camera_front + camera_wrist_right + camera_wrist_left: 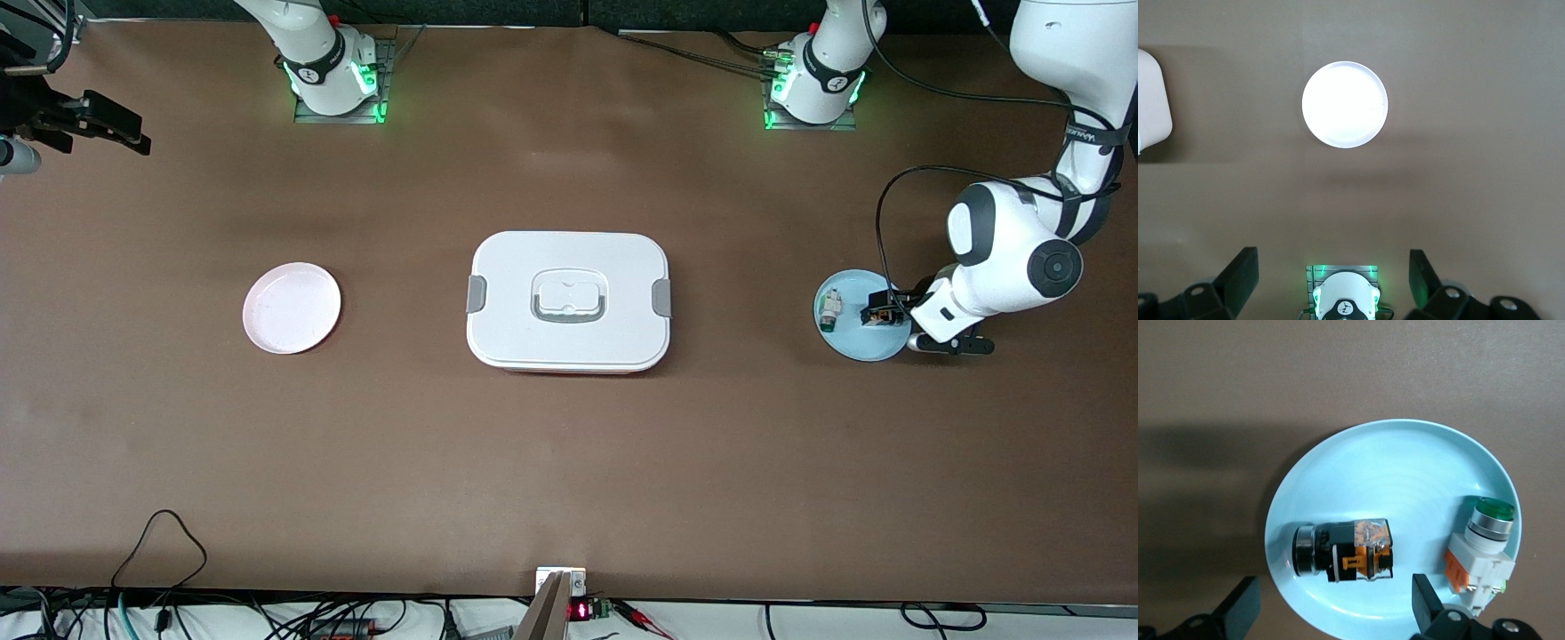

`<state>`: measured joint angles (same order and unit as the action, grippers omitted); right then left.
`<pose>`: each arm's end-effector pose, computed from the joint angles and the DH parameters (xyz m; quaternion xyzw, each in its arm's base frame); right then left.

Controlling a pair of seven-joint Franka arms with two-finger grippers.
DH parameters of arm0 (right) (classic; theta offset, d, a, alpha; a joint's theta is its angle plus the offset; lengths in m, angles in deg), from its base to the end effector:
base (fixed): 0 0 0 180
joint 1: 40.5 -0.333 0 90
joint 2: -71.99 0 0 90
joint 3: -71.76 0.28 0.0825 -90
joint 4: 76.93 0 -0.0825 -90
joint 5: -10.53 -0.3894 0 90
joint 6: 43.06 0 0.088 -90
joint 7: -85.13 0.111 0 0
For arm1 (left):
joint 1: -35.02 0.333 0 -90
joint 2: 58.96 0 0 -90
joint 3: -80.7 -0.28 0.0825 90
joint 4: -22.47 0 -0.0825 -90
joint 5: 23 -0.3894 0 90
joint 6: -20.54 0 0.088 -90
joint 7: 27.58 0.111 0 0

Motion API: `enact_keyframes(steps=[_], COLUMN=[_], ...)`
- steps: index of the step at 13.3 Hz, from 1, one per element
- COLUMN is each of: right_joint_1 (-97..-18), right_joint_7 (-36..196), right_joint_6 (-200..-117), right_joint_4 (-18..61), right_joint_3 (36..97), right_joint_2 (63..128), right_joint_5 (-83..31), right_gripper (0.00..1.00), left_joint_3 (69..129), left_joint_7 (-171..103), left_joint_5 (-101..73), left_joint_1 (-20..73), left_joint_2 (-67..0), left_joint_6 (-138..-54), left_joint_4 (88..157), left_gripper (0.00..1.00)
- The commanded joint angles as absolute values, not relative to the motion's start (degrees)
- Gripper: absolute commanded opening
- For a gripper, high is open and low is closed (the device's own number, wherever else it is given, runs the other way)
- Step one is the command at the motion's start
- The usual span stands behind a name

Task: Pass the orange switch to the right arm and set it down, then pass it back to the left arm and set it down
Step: 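Lower the left gripper onto the black-orange switch on the blue plate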

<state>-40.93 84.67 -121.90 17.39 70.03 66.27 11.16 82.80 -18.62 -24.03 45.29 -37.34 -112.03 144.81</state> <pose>0.5092 -0.0136 0.5875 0.9963 -0.0077 -0.0851 0.0027 0.5346 0.0763 0.1705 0.9950 -0.0130 -0.0978 0.0156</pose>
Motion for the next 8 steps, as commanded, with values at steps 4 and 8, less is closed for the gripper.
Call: enact_keyframes(steps=[4,8], right_joint_1=[-40.94,-40.85], right_joint_7=[84.95,84.95], right_joint_6=[-121.98,-122.16], right_joint_4=[16.06,15.97], right_joint_3=[70.09,70.09], right_joint_2=[66.80,67.07], right_joint_5=[12.03,11.94], right_gripper=[1.00,1.00], left_joint_3=[83.25,83.33], left_joint_7=[-19.05,-19.05], left_joint_5=[-23.00,-22.91], left_joint_1=[45.65,45.83], left_joint_2=[-34.71,-33.74], left_joint_6=[-115.60,-117.01], left_joint_4=[144.82,144.82], left_gripper=[1.00,1.00])
